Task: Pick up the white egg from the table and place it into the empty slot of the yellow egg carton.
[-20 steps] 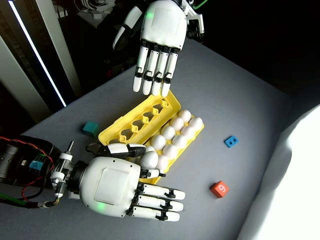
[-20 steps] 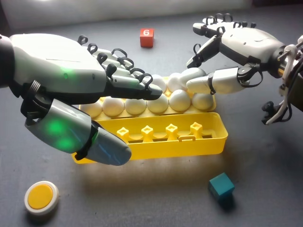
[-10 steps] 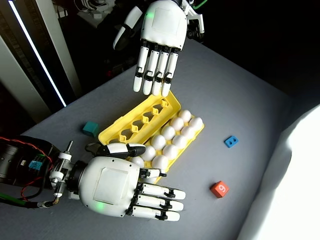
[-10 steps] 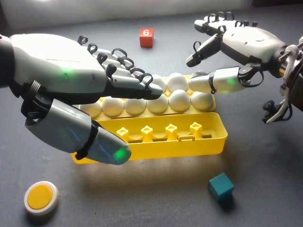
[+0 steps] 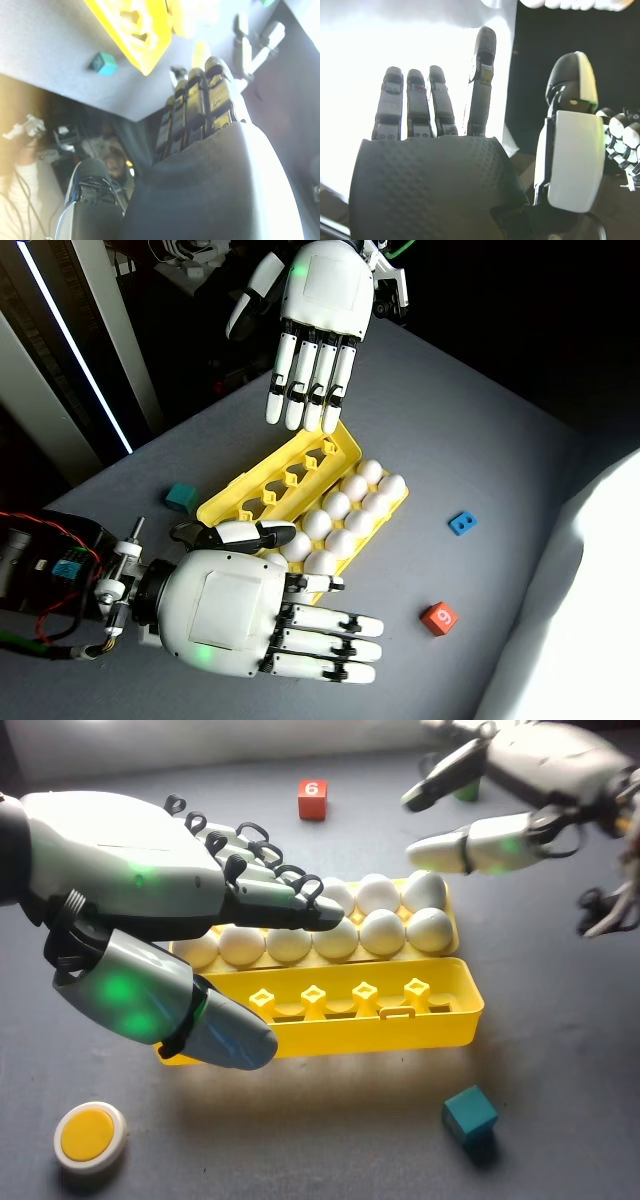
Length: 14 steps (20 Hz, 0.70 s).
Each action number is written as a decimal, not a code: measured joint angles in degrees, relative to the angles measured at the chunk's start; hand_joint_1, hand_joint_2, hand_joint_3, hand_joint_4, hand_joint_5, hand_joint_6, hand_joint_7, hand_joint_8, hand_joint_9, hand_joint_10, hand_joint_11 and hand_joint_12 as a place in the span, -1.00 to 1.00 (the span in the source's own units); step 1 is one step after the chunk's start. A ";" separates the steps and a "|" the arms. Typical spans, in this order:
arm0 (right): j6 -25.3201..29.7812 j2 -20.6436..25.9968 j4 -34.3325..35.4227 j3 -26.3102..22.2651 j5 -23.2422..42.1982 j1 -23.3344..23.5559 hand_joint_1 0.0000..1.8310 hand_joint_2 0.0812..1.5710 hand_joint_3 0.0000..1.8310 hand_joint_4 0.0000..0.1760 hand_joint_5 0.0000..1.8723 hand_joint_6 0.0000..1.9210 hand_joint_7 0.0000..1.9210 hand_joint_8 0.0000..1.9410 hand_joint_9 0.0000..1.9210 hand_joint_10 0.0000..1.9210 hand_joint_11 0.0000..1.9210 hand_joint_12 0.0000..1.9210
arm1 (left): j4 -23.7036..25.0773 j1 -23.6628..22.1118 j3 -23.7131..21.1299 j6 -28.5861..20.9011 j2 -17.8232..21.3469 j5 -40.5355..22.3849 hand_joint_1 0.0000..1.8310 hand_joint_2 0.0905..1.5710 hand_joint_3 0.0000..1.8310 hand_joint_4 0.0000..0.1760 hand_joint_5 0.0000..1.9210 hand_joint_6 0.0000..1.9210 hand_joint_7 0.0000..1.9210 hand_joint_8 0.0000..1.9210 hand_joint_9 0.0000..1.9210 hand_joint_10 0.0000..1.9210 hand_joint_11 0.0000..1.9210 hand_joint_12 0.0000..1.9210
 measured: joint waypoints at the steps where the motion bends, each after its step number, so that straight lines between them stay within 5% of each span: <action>1: -1.14 1.49 0.22 -1.05 -0.90 0.00 -0.37 0.14 -1.00 0.51 -0.07 -0.99 -0.92 -1.00 -1.00 -1.00 -1.00 -1.00 | 0.11 0.02 0.00 0.02 0.00 0.00 -1.00 0.46 -1.00 -1.00 -0.99 -1.00 -0.94 -1.00 -0.94 -1.00 -1.00 -0.86; 2: -2.58 2.97 0.48 -2.14 -1.79 -0.02 -0.37 0.14 -1.00 0.51 -0.07 -0.99 -0.92 -1.00 -1.00 -1.00 -1.00 -1.00 | 0.09 0.02 0.00 0.02 0.00 -0.02 -1.00 0.46 -1.00 -1.00 -0.99 -1.00 -0.94 -1.00 -0.94 -1.00 -1.00 -0.86; 4: -5.53 6.05 0.26 -4.48 -3.43 -0.09 -0.30 0.11 -1.00 0.20 -0.04 -0.98 -0.89 -0.99 -1.00 -1.00 -1.00 -1.00 | 0.02 0.02 0.00 0.00 0.00 0.00 -1.00 0.46 -1.00 -1.00 -0.98 -1.00 -0.92 -0.99 -0.93 -1.00 -1.00 -0.87; 7: -6.80 10.82 0.48 -8.09 -5.81 -0.79 -0.30 0.12 -1.00 0.12 -0.04 -0.98 -0.88 -0.99 -1.00 -1.00 -1.00 -1.00 | 0.04 0.22 0.00 0.00 0.00 0.13 -1.00 0.46 -1.00 -1.00 -0.98 -1.00 -0.93 -1.00 -0.94 -1.00 -1.00 -0.90; 10: -8.24 15.91 0.48 -11.63 -7.19 -1.14 -0.32 0.12 -1.00 0.31 -0.04 -0.99 -0.87 -0.99 -1.00 -1.00 -1.00 -1.00 | 0.07 0.28 0.00 0.00 0.00 0.11 -1.00 0.46 -1.00 -1.00 -0.96 -1.00 -0.92 -1.00 -0.93 -1.00 -1.00 -0.88; 14: -8.61 21.70 0.07 -15.76 -9.44 -2.62 -0.28 0.12 -1.00 -0.04 -0.05 -0.99 -0.85 -0.99 -1.00 -1.00 -1.00 -1.00 | 0.04 0.28 0.00 0.00 0.02 0.09 -1.00 0.48 -1.00 -1.00 -0.99 -1.00 -0.93 -1.00 -0.95 -1.00 -0.99 -0.97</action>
